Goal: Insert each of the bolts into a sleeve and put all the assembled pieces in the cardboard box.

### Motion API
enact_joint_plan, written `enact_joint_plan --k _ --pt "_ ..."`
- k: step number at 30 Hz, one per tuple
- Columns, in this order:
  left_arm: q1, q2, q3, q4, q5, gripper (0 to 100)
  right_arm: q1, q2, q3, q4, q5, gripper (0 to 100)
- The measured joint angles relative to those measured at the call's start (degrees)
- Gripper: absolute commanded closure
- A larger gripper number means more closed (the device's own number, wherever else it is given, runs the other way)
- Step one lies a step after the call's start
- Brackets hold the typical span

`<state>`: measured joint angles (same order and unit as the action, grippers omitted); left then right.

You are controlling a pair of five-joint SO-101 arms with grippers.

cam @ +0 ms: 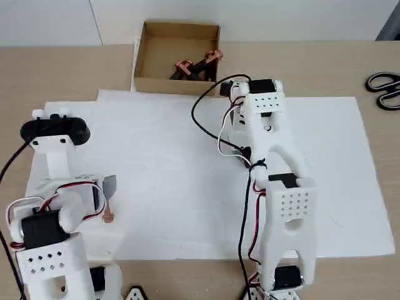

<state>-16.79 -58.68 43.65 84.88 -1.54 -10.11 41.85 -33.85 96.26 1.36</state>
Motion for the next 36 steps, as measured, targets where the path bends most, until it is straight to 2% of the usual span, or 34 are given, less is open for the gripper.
enact_joint_plan --k 16,22,30,36 --pt "0.0 0.0 0.0 0.0 0.0 74 0.0 -0.35 3.78 -1.23 0.09 84.9" --pt "0.0 0.0 0.0 0.0 0.0 74 0.7 -0.44 3.78 -1.32 1.32 98.5" --pt "0.0 0.0 0.0 0.0 0.0 74 0.7 -0.79 3.96 -1.32 4.22 99.1" --pt "0.0 0.0 0.0 0.0 0.18 74 0.26 -6.95 4.4 -1.05 4.84 99.1"
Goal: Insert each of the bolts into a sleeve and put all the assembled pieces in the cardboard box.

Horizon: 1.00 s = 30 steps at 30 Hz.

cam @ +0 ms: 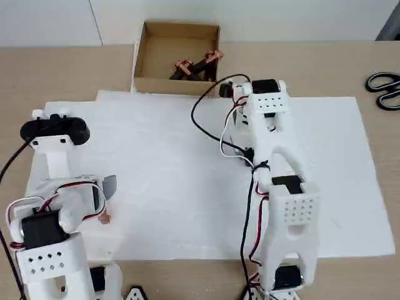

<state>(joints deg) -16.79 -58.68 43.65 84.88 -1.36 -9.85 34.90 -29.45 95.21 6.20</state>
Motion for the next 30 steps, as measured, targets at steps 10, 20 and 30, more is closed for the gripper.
enact_joint_plan --k 10,20,30 --pt "0.0 24.35 -18.99 8.79 0.0 74 -0.09 -14.42 0.09 0.79 0.0 99.1" --pt "0.0 52.48 -24.09 10.29 1.05 84 0.35 -14.42 1.32 0.79 0.0 99.1" --pt "0.0 61.63 -24.18 9.23 1.14 88 0.26 -14.42 1.32 0.79 0.0 99.1"
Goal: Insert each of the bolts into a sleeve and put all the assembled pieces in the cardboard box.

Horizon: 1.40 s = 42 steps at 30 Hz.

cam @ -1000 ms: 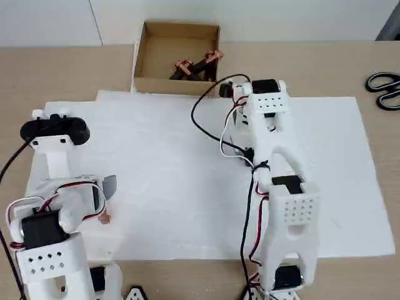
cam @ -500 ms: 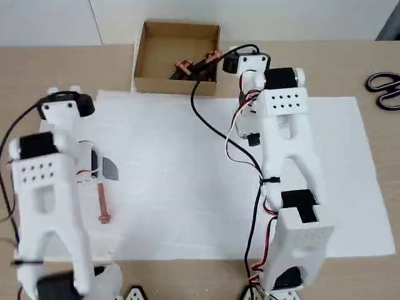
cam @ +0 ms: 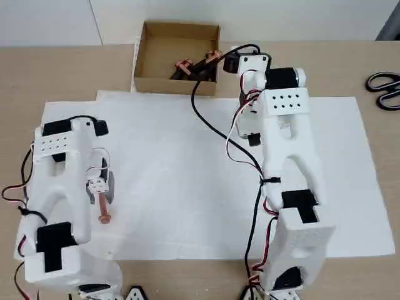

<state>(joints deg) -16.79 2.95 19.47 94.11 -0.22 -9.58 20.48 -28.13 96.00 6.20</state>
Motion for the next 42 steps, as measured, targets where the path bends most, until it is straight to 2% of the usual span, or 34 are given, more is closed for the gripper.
enact_joint_plan --k 12,17,28,35,38,42 --pt "0.0 0.79 9.49 -12.4 -0.26 88 0.35 0.0 0.0 0.09 0.0 99.1" --pt "0.35 0.18 10.9 -13.27 0.0 100 0.35 0.0 0.0 0.09 0.0 99.1" --pt "0.97 0.44 10.99 -12.92 -0.09 99 0.35 0.0 0.0 0.09 0.0 99.1" --pt "6.33 0.88 1.67 -3.52 -0.18 99 0.35 0.0 0.0 0.09 0.0 99.1" --pt "9.05 -1.67 -3.16 -0.88 -4.57 99 0.35 0.0 0.0 0.09 0.0 99.1" --pt "12.04 -8.0 -6.77 0.09 -14.51 99 0.35 0.0 0.0 0.09 0.0 99.1"
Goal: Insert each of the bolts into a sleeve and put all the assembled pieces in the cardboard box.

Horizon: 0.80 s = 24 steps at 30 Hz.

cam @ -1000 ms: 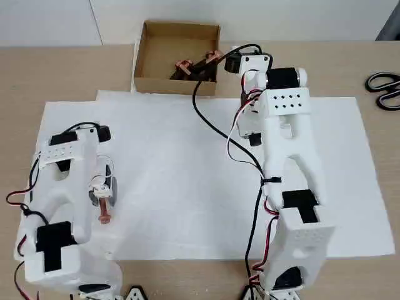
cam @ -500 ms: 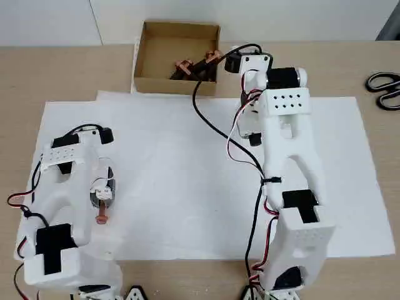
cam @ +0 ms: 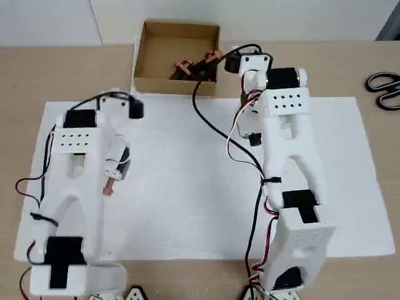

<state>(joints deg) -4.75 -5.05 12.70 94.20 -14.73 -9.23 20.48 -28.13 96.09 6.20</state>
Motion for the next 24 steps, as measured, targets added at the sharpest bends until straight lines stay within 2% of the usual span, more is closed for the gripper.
enact_joint_plan --k 4,8,16,21,24 --pt "1.41 -3.96 -0.53 -0.79 -13.98 99 0.0 0.0 0.0 0.0 0.0 99.1" --pt "1.41 -4.22 -0.53 -6.68 -25.76 99 0.0 0.0 0.0 0.0 0.0 99.1" --pt "1.41 2.02 1.32 -21.54 -37.1 99 0.0 0.0 0.0 0.0 0.0 99.1" --pt "2.46 6.33 1.32 -22.95 -46.51 99 0.0 0.0 0.0 0.0 0.0 99.1" --pt "3.43 9.14 1.32 -23.12 -48.53 99 0.0 0.0 0.0 0.0 0.0 99.1"
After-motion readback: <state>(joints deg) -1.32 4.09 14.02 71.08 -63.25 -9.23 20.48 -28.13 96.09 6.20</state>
